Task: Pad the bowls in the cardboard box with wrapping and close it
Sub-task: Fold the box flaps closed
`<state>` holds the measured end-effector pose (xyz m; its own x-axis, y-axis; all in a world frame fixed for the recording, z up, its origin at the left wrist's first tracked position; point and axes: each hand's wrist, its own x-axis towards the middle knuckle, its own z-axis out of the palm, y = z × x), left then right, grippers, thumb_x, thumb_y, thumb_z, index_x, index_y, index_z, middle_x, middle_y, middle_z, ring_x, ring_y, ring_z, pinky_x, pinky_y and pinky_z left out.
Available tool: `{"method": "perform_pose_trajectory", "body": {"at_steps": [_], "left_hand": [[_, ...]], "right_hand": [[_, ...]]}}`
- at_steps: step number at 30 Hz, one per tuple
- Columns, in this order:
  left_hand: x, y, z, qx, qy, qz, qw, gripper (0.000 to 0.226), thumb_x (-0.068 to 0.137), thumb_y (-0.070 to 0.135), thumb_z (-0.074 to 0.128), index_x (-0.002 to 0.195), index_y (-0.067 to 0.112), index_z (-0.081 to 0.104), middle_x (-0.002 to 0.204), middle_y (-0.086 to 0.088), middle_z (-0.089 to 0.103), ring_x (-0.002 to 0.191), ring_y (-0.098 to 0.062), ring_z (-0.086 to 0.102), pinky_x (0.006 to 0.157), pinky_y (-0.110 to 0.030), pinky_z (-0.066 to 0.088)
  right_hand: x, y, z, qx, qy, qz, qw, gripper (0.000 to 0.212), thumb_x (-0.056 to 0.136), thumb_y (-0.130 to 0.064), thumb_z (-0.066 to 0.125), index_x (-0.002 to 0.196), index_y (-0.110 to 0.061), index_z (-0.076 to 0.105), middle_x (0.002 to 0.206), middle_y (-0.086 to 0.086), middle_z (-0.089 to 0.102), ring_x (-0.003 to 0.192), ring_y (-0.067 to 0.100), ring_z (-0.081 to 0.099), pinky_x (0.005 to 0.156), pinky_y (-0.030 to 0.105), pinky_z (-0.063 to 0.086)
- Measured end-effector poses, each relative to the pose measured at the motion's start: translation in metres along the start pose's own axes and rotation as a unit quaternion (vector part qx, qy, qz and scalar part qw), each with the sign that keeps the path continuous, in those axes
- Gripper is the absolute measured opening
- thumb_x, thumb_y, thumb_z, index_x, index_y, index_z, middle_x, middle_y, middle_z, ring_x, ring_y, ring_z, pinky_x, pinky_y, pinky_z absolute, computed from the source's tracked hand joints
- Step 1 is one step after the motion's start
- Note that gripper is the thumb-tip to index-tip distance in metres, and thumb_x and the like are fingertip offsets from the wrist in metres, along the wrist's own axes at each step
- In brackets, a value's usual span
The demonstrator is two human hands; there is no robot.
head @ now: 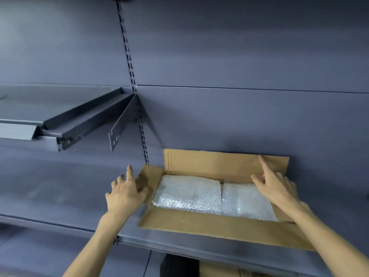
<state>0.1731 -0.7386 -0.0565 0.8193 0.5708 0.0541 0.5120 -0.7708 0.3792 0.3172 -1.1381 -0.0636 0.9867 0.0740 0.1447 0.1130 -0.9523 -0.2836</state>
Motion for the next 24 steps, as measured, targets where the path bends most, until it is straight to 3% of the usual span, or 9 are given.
{"method": "perform_pose_trajectory", "body": {"at_steps": [2,5,8,11,13,15,19,21,24], "left_hand": [[0.000,-0.002,0.002,-0.090,-0.018,0.007,0.996,0.088,0.091,0.045,0.066,0.158,0.017,0.016,0.141,-0.014,0.053,0.129,-0.038,0.050,0.093,-0.049,0.049],[-0.007,-0.003,0.005,-0.173,0.046,0.076,0.981,0.076,0.091,0.031,0.069,0.155,0.014,0.031,0.145,-0.008,0.054,0.128,-0.033,0.053,0.092,-0.045,0.050],[-0.019,0.003,0.008,-0.223,0.062,0.191,0.954,0.069,0.092,0.030,0.066,0.153,0.030,0.034,0.132,0.012,0.061,0.113,-0.014,0.056,0.089,-0.041,0.053],[-0.027,0.013,0.015,-0.174,-0.007,0.281,0.944,0.074,0.089,0.047,0.062,0.154,0.042,0.027,0.130,0.026,0.057,0.108,0.002,0.049,0.093,-0.032,0.050],[-0.028,0.019,0.020,-0.108,-0.037,0.304,0.946,0.075,0.088,0.069,0.047,0.154,0.039,0.030,0.133,0.026,0.057,0.118,-0.005,0.046,0.099,-0.036,0.043],[-0.027,0.022,0.025,-0.043,-0.061,0.312,0.947,0.070,0.092,0.075,0.037,0.151,0.037,0.037,0.136,0.019,0.059,0.127,-0.012,0.041,0.103,-0.042,0.036],[-0.014,0.026,0.021,-0.074,-0.073,0.332,0.937,0.038,0.104,0.031,0.049,0.142,0.031,0.051,0.127,0.013,0.064,0.119,-0.017,0.050,0.097,-0.041,0.044],[-0.006,0.034,0.016,-0.060,-0.070,0.340,0.936,0.040,0.096,0.010,0.051,0.130,0.028,0.061,0.116,0.011,0.067,0.110,-0.018,0.059,0.087,-0.040,0.052],[0.008,0.047,0.015,-0.010,-0.049,0.353,0.934,0.044,0.085,0.004,0.054,0.119,0.029,0.065,0.103,0.008,0.068,0.094,-0.025,0.066,0.075,-0.042,0.055]], "right_hand": [[0.004,-0.001,0.002,-0.004,-0.004,0.006,1.000,0.075,0.101,-0.060,0.040,0.158,-0.047,-0.007,0.127,-0.001,0.069,0.113,0.036,0.065,0.091,0.049,0.051],[0.008,0.002,0.005,0.006,-0.006,0.004,1.000,0.075,0.099,-0.064,0.038,0.156,-0.052,-0.010,0.124,0.000,0.071,0.111,0.034,0.066,0.087,0.047,0.054],[0.008,0.004,0.008,0.023,-0.004,0.002,1.000,0.074,0.099,-0.066,0.038,0.154,-0.056,-0.010,0.125,0.002,0.070,0.112,0.036,0.065,0.085,0.047,0.054],[0.005,0.003,0.008,0.025,0.002,-0.001,1.000,0.073,0.099,-0.065,0.038,0.153,-0.057,-0.010,0.120,0.003,0.071,0.109,0.037,0.066,0.083,0.046,0.054],[0.004,0.003,0.009,0.026,0.004,-0.003,1.000,0.073,0.099,-0.065,0.037,0.153,-0.057,-0.011,0.112,0.003,0.072,0.104,0.035,0.067,0.080,0.046,0.055],[0.004,0.003,0.009,0.024,0.010,-0.003,1.000,0.073,0.099,-0.065,0.037,0.153,-0.057,-0.012,0.107,0.003,0.073,0.098,0.034,0.068,0.076,0.043,0.056],[0.003,0.003,0.010,0.019,0.025,0.003,0.999,0.072,0.101,-0.060,0.039,0.155,-0.055,-0.010,0.101,0.004,0.073,0.081,0.031,0.064,0.070,0.040,0.053],[0.001,0.004,0.011,0.031,0.032,0.002,0.999,0.072,0.103,-0.051,0.042,0.155,-0.054,-0.008,0.096,0.003,0.073,0.081,0.031,0.065,0.074,0.042,0.054],[-0.002,0.004,0.008,0.072,0.031,-0.002,0.997,0.078,0.103,-0.027,0.048,0.156,-0.050,-0.005,0.082,0.002,0.071,0.075,0.032,0.067,0.074,0.045,0.056]]}}
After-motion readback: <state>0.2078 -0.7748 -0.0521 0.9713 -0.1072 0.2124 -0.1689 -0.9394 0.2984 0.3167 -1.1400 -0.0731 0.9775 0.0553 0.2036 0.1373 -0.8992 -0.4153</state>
